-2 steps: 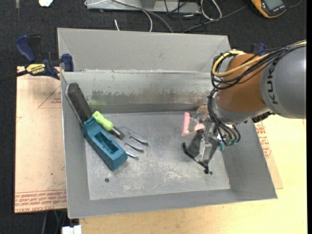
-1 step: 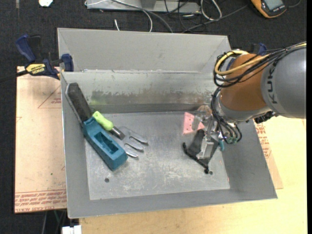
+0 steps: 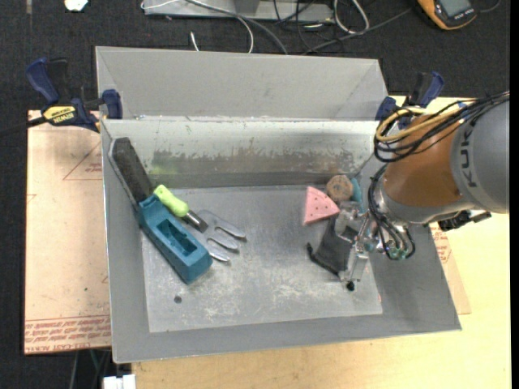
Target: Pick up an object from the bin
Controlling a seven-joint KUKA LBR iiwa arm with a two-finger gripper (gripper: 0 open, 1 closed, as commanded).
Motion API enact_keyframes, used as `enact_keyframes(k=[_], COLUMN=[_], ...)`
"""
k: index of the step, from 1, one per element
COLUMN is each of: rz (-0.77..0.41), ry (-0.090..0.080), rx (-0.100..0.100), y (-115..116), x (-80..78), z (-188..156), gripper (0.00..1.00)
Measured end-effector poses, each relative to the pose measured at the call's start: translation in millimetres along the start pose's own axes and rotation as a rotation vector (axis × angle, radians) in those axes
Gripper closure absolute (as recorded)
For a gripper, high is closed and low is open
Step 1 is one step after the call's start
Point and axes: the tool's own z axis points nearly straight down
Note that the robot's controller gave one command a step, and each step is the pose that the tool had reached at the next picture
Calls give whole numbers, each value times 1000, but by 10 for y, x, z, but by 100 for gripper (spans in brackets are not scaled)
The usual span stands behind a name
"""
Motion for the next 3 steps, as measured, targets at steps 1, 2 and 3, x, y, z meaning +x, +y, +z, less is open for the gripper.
enact_keyframes(k=[1, 2, 3], rz=[-46, -63, -69], ry=[-4, -5, 0], rx=[2, 1, 0], y=[-142, -77, -91], x=[13, 0, -17], z=[35, 30, -590], gripper=[100, 100, 100])
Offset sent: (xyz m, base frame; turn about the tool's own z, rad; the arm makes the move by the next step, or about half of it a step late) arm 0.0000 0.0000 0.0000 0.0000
